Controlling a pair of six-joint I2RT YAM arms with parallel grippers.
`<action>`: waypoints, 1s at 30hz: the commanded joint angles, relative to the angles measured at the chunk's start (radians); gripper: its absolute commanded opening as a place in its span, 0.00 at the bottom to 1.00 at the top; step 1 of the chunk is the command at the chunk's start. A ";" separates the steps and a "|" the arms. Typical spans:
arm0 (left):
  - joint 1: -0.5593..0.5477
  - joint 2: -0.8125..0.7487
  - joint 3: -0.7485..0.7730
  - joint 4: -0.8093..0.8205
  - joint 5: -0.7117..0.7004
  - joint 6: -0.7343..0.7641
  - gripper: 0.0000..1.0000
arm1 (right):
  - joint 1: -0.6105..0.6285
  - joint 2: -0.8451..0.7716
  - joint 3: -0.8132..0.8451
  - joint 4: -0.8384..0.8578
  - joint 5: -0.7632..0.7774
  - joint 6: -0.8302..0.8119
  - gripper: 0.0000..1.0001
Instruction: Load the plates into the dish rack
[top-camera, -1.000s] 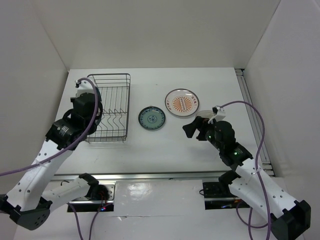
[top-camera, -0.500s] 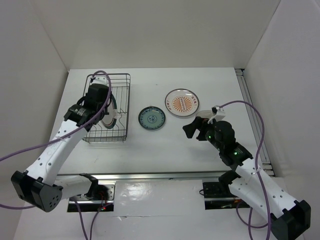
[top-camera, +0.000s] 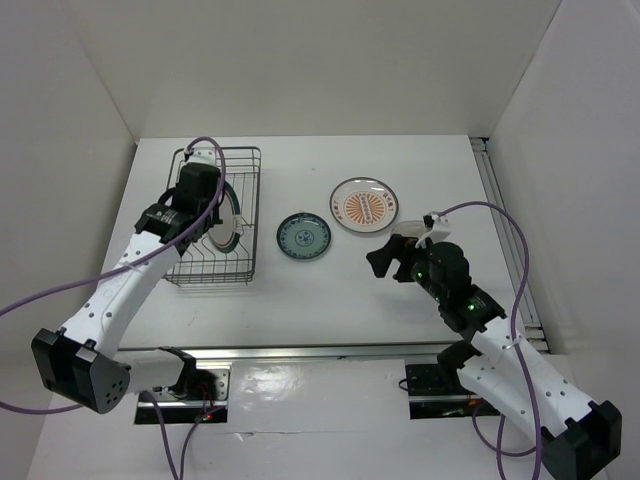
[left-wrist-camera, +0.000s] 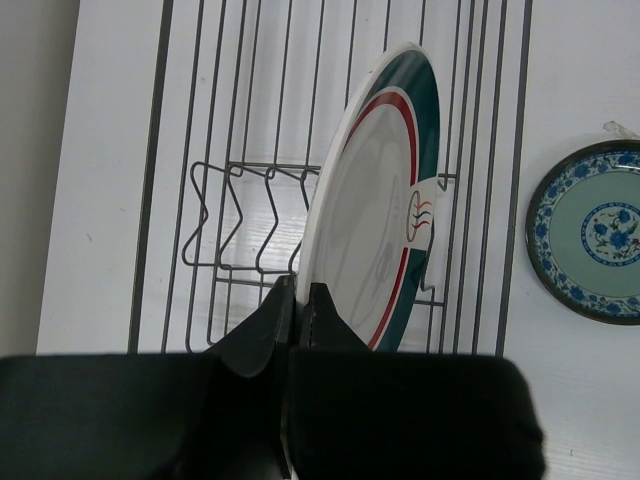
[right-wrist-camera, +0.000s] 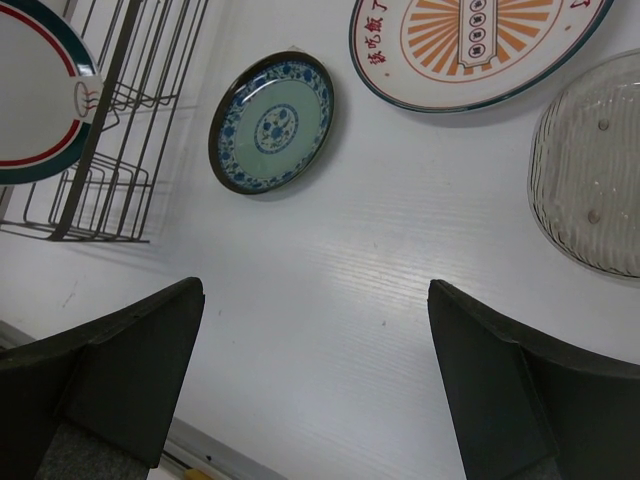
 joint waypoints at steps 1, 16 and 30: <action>0.002 -0.001 0.001 0.072 0.001 -0.013 0.00 | 0.006 -0.020 0.030 0.000 0.014 -0.011 1.00; 0.002 -0.015 0.047 0.058 -0.071 -0.022 0.00 | 0.006 -0.011 0.020 0.010 0.005 -0.001 1.00; 0.002 0.074 0.009 0.097 -0.031 -0.032 0.00 | 0.006 -0.028 0.011 -0.010 0.023 -0.001 1.00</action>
